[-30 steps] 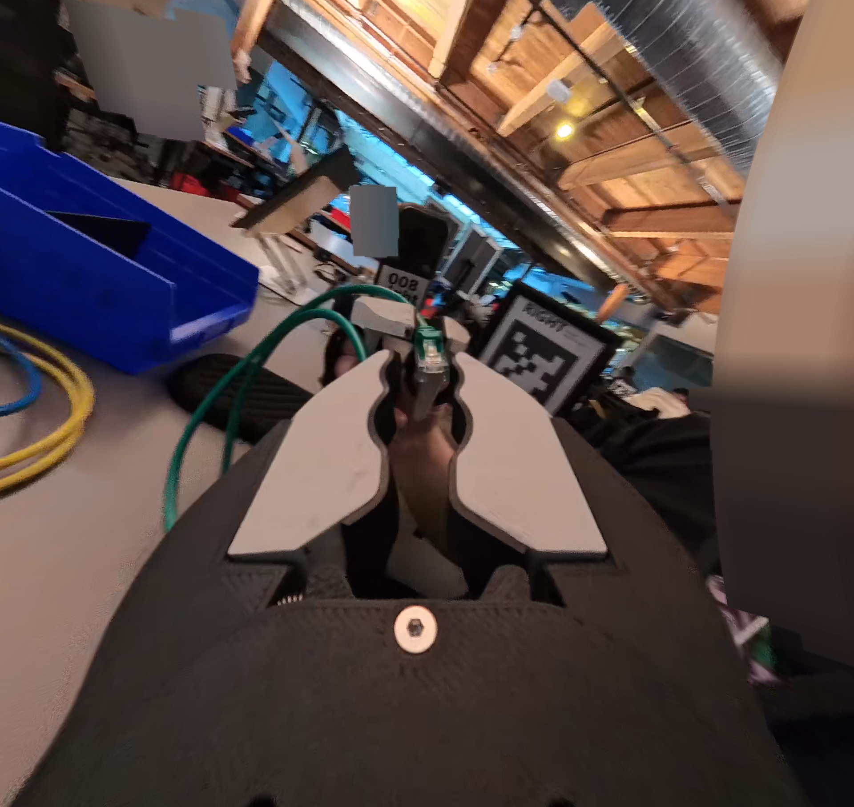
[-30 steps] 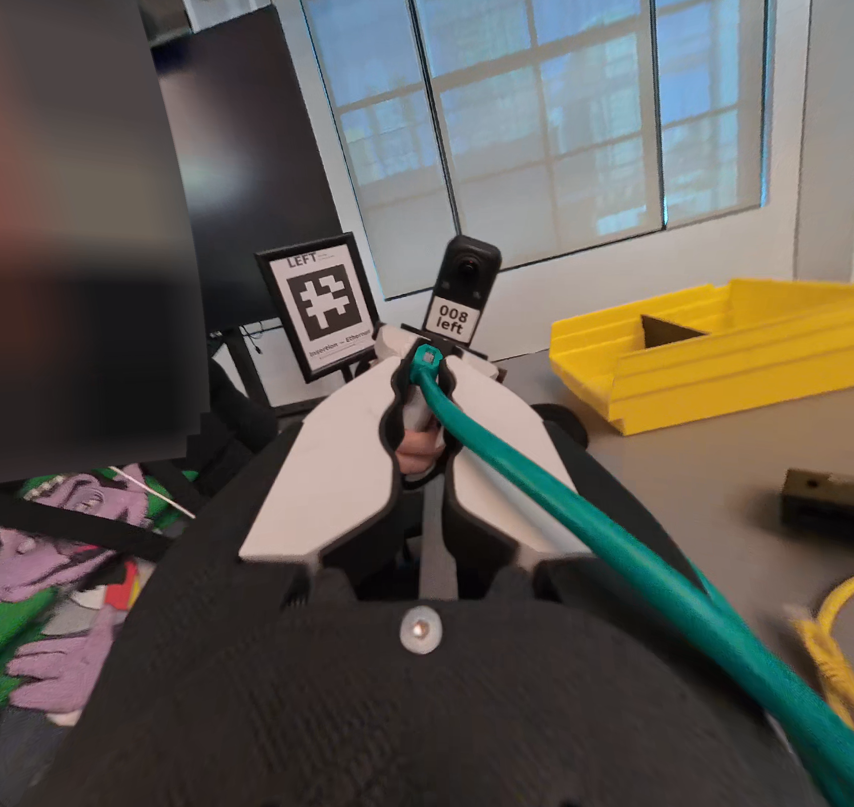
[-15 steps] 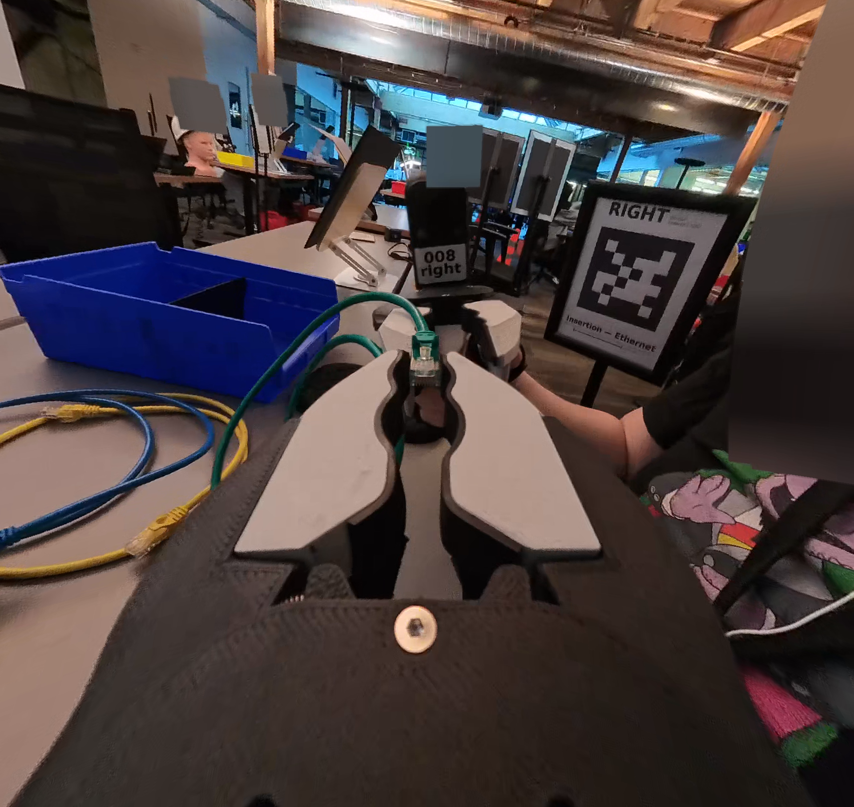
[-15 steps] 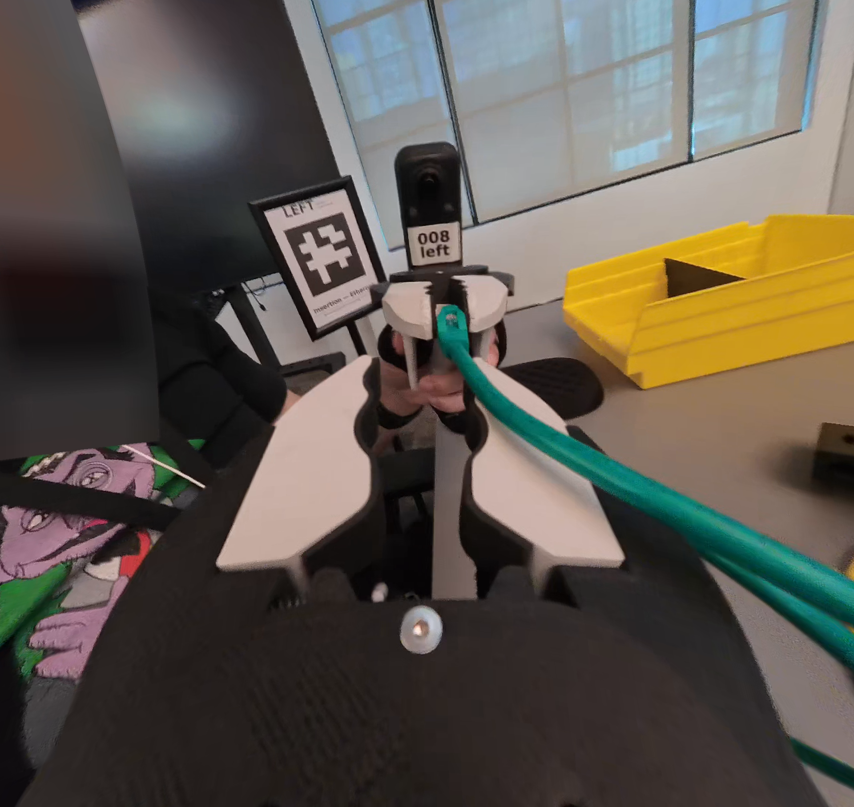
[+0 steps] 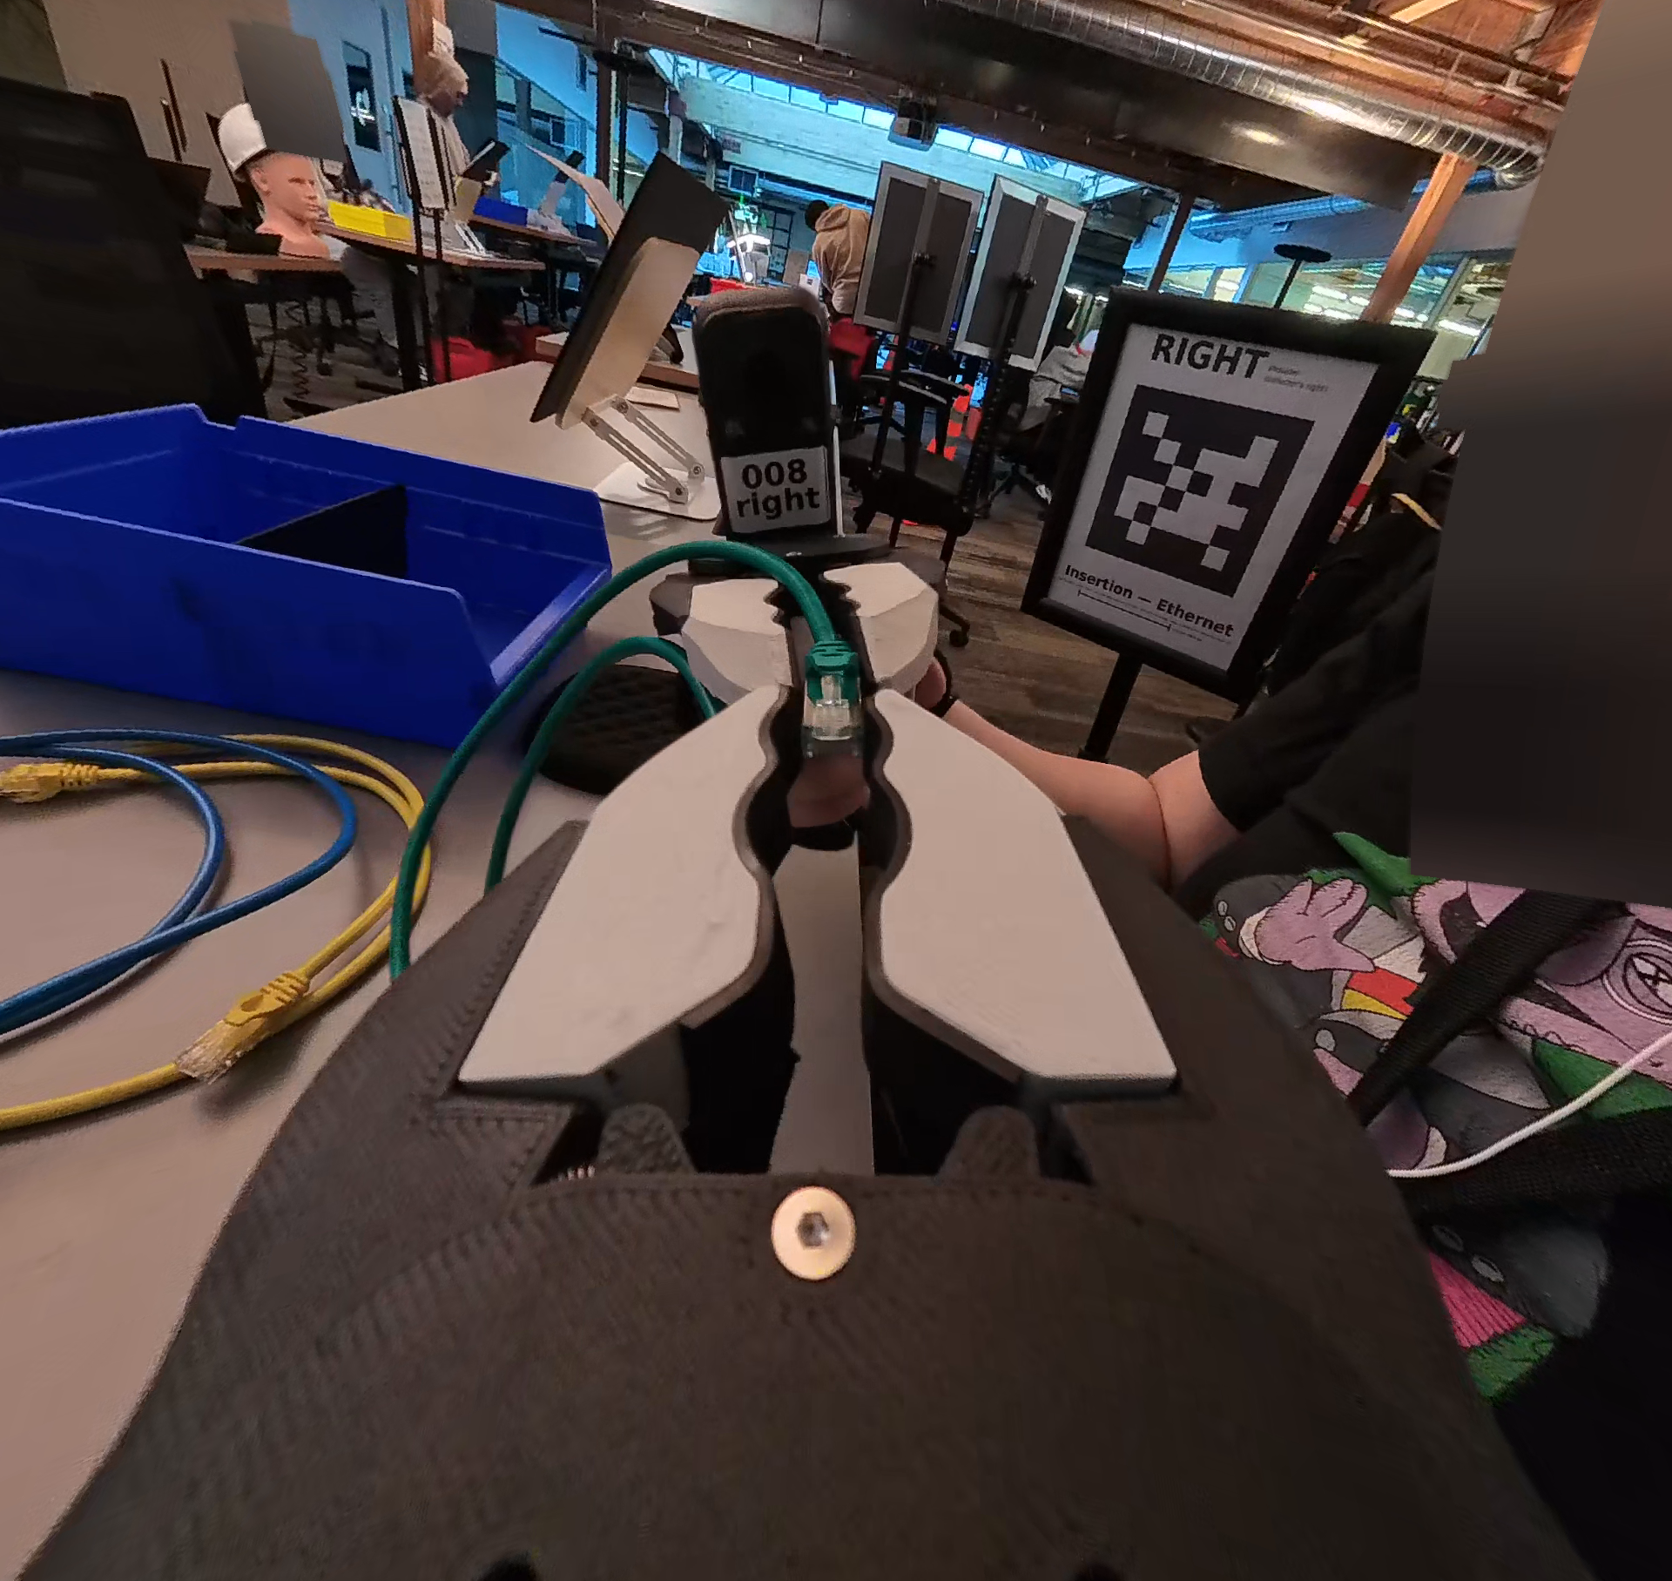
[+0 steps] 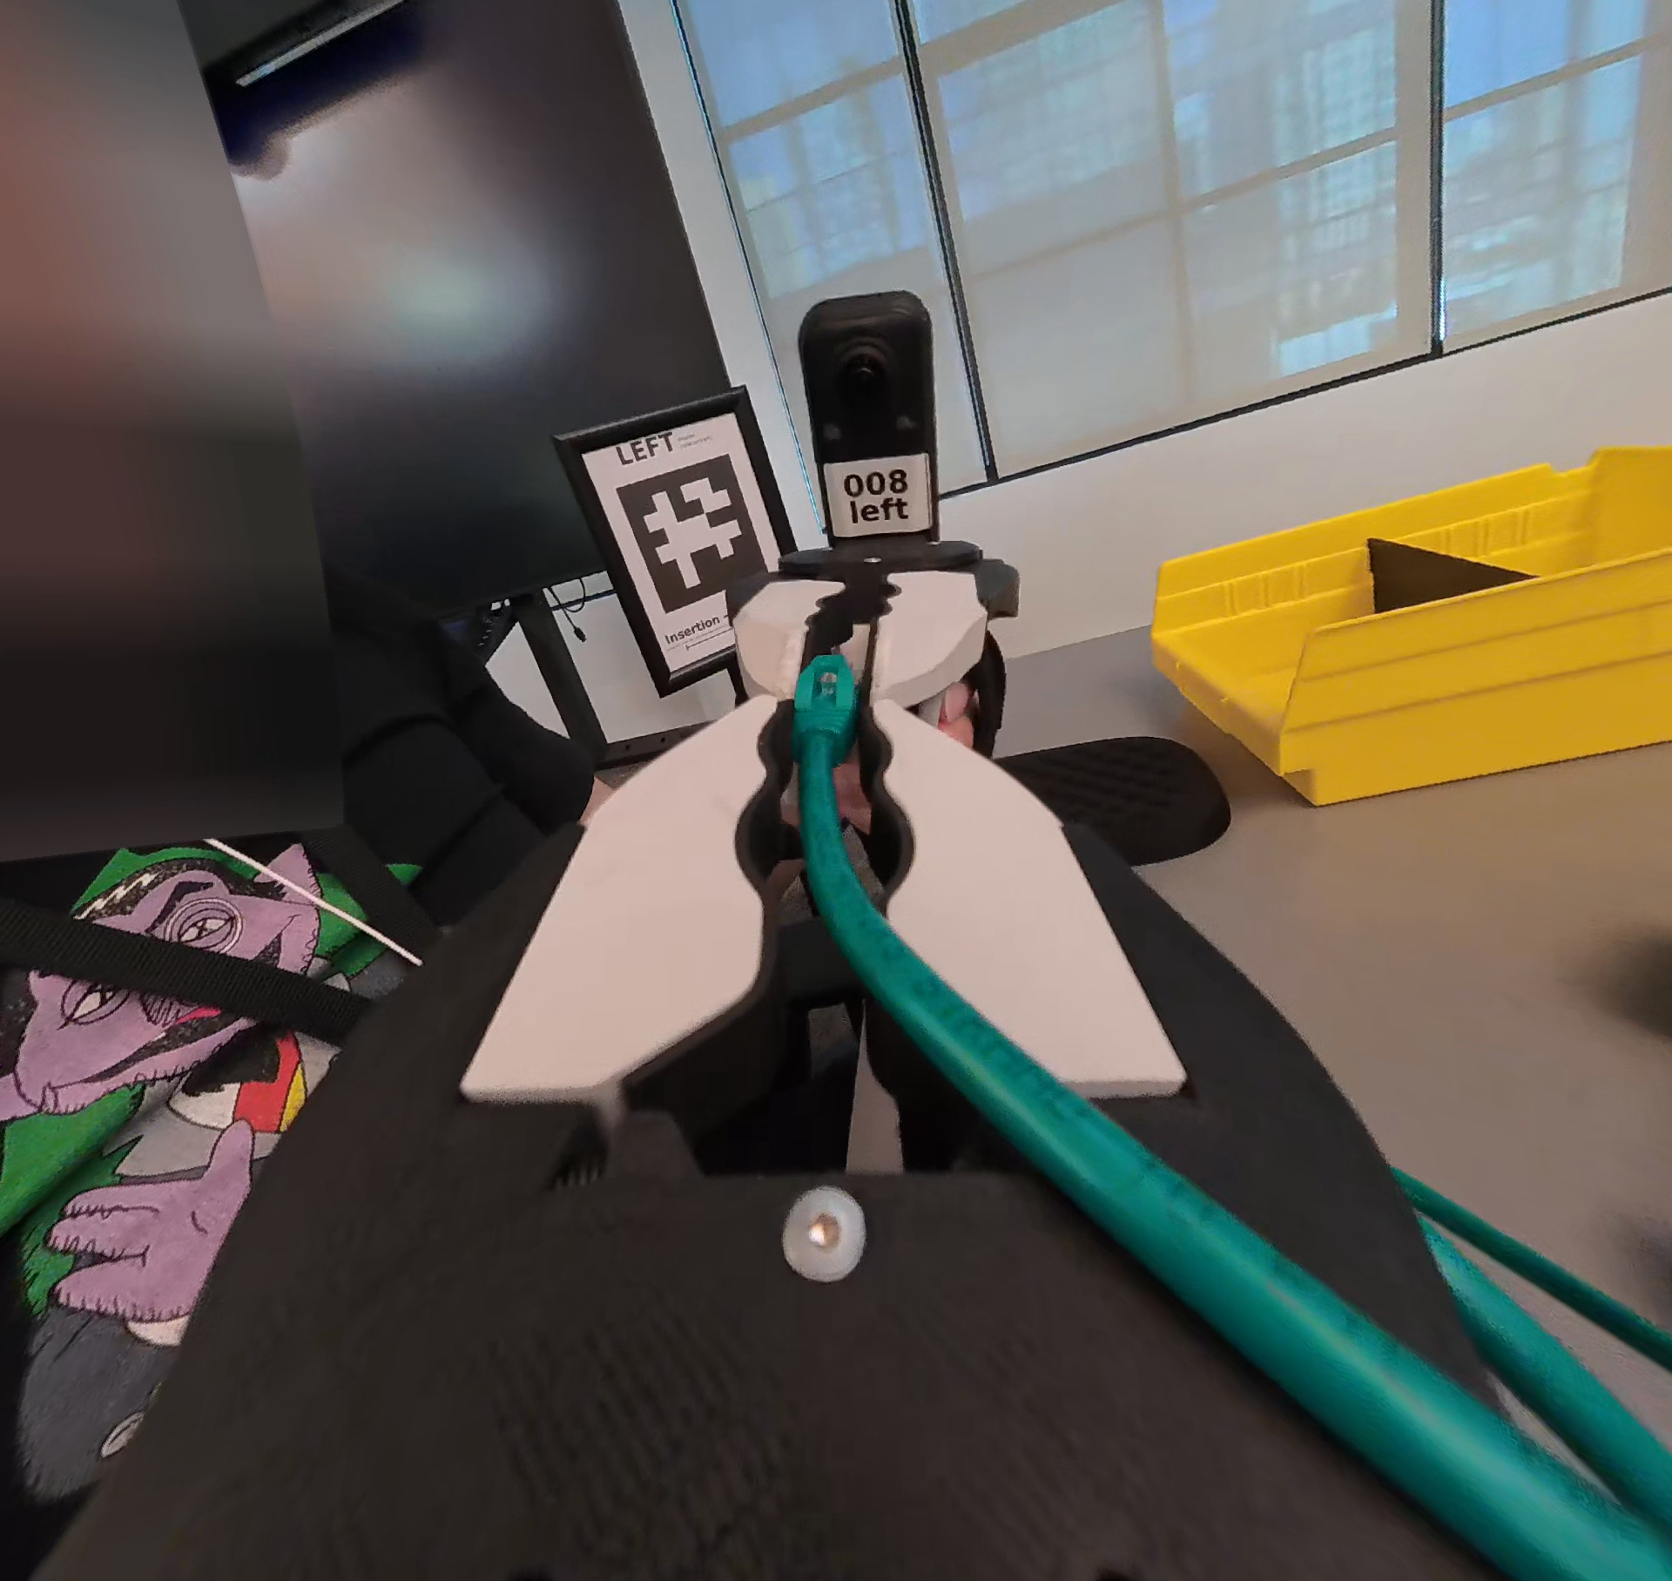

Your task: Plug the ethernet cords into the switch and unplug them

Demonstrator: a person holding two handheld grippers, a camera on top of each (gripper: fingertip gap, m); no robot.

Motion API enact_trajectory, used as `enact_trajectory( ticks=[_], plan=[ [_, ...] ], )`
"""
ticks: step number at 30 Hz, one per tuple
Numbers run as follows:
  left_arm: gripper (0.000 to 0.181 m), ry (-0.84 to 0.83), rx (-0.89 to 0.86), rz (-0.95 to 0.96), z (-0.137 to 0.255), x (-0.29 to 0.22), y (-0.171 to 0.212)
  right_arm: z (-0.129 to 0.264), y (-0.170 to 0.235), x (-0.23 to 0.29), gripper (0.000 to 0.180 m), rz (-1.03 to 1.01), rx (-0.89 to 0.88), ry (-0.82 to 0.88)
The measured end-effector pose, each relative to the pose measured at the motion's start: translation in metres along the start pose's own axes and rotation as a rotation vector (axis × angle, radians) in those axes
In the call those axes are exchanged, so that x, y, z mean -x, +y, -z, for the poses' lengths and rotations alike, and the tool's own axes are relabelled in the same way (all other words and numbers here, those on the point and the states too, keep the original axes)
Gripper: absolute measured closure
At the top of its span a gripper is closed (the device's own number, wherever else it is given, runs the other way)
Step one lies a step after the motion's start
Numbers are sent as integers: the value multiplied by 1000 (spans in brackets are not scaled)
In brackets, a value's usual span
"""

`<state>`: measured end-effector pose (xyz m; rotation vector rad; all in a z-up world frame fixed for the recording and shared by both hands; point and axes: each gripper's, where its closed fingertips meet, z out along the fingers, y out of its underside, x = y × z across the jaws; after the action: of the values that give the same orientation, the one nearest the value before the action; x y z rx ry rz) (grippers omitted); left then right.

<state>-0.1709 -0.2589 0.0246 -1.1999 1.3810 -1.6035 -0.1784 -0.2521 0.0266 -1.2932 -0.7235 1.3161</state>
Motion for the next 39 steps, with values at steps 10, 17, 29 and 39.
enact_trajectory(
  ticks=[10, 17, 29, 39],
  plan=[
    [166, -66, 37, -6, 2, 17, 14, 8, 12, -12, 167, 101, 67, 136],
    [128, -557, 238, -353, 64, 118, 0, 27, 6, -11, 167, 121, 17, 168],
    [77, -885, 693, -160, 58, 255, 101, 47, 0, -8, 167, 180, 1, 212],
    [108, -962, 667, -104, 64, 282, 116, 59, 4, -6, 167, 170, -14, 193]
  ],
)
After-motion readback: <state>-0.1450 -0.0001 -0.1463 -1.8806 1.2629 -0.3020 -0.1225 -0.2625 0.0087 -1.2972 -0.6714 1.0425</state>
